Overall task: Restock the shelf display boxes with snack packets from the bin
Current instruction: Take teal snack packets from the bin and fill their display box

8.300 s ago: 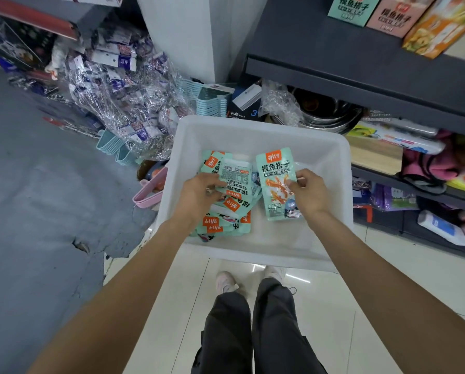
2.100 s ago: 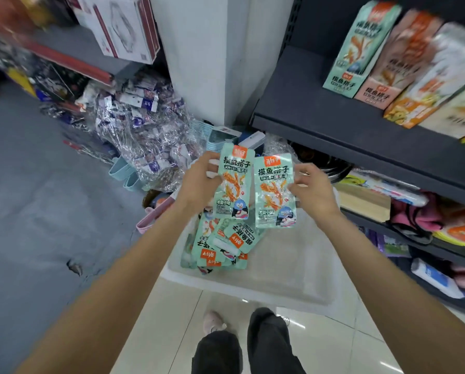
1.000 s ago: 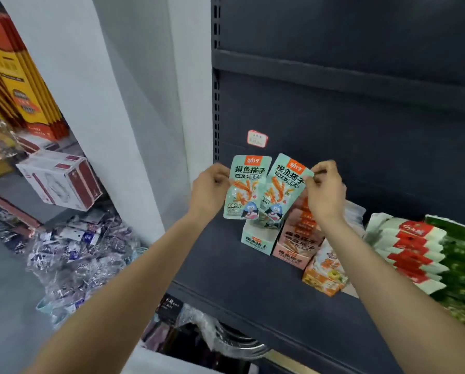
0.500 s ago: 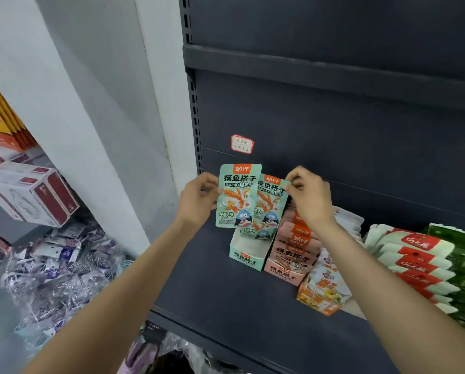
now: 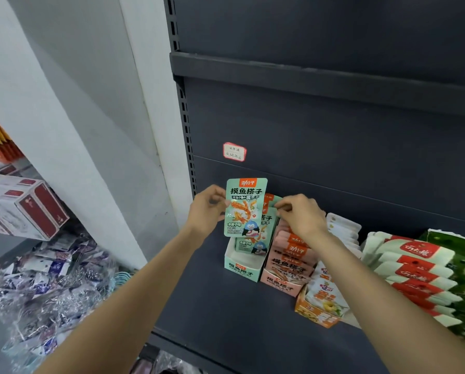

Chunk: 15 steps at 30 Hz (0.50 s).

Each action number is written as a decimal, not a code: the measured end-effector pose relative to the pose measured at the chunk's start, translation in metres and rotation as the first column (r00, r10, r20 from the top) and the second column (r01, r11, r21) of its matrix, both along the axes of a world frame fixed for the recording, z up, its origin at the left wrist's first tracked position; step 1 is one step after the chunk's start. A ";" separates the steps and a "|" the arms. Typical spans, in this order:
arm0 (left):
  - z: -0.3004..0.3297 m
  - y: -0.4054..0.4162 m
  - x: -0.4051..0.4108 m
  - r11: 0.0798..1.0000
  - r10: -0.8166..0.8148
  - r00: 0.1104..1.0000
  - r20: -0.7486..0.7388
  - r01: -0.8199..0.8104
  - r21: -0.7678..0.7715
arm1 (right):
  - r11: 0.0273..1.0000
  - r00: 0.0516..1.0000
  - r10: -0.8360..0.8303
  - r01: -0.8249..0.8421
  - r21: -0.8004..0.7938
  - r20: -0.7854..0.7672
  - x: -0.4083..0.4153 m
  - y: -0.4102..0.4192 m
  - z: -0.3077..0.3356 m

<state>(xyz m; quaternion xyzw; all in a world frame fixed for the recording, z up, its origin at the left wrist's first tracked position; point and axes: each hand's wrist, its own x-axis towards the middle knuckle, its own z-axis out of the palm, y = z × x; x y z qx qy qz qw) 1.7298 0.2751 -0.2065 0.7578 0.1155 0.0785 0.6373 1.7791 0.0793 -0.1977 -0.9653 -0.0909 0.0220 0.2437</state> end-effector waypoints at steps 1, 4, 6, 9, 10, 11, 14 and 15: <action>-0.002 -0.001 0.002 1.000 -0.011 1.000 -0.003 0.011 0.004 | 0.998 1.000 0.006 -0.004 0.064 -0.020 0.001 -0.002 0.000; -0.007 -0.008 0.010 0.999 -0.035 0.999 -0.010 0.035 -0.008 | 0.986 0.998 0.023 -0.012 0.164 -0.062 0.001 -0.008 0.000; -0.012 -0.014 0.016 0.998 -0.054 0.998 -0.040 0.055 0.010 | 0.981 0.996 0.044 -0.028 0.192 -0.081 0.001 -0.008 0.000; -0.023 -0.023 0.021 0.995 -0.055 0.996 -0.073 0.061 0.083 | 0.966 0.996 0.072 -0.056 0.253 -0.053 -0.001 -0.006 0.000; -0.027 -0.024 0.021 0.992 -0.046 0.996 -0.076 0.055 0.117 | 0.961 0.997 0.074 -0.062 0.271 -0.034 -0.001 -0.006 0.000; -0.029 -0.025 0.021 0.986 -0.037 0.997 -0.074 0.048 0.161 | 0.959 0.998 0.066 -0.061 0.278 -0.007 -0.002 -0.006 0.000; -0.031 -0.026 0.020 0.967 -0.008 0.999 -0.031 0.016 0.255 | 0.977 0.998 0.034 -0.045 0.206 0.059 -0.001 -0.006 -0.005; -0.030 -0.026 0.020 0.963 0.002 1.000 -0.020 0.003 0.269 | 0.984 0.998 0.038 -0.046 0.171 0.048 0.000 -0.005 -0.007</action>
